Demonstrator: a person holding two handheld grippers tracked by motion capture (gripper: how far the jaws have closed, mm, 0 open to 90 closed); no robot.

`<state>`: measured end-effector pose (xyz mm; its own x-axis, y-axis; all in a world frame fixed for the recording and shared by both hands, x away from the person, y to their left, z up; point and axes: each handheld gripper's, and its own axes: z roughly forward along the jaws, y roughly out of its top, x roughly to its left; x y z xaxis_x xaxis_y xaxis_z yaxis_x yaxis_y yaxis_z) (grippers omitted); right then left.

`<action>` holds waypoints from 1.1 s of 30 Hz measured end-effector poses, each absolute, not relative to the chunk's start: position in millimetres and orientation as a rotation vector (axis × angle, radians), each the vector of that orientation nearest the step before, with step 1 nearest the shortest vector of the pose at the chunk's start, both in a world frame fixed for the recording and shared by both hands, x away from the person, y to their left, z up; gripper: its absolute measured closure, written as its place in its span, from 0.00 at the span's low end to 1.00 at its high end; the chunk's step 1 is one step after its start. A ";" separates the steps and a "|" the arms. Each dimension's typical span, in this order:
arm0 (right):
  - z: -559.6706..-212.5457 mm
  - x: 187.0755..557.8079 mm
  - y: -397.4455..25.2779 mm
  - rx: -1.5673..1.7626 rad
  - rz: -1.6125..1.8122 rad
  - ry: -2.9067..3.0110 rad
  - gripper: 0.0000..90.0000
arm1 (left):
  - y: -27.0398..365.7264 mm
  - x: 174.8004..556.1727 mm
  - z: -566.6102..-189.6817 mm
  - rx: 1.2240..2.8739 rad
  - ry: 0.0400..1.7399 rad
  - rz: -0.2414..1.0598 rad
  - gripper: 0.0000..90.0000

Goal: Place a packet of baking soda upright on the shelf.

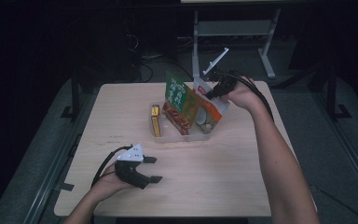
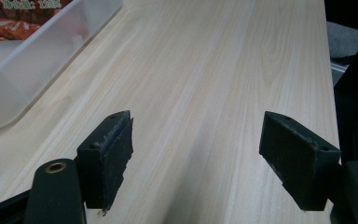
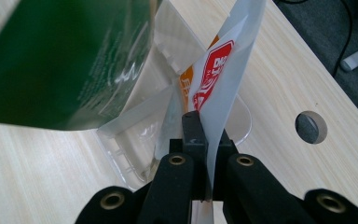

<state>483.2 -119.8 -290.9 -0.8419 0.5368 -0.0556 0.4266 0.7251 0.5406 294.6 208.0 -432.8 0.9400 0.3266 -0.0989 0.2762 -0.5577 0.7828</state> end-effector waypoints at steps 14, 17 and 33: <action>-299.7 490.1 -114.9 0.830 0.784 2.715 0.94 | 208.1 293.6 -433.7 2.208 0.410 0.064 0.28; -300.7 489.5 -118.7 0.848 0.815 2.699 0.75 | 208.3 294.4 -433.7 2.205 0.410 0.066 0.28; -300.5 429.4 -183.2 0.879 1.093 2.497 0.27 | 205.8 293.8 -435.4 2.223 0.413 0.052 0.28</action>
<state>429.4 -183.2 -300.5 -0.7770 0.6294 -0.0087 0.4206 0.5294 0.7368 293.8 205.8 -435.4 0.9446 0.3115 -0.1033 0.2758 -0.5827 0.7645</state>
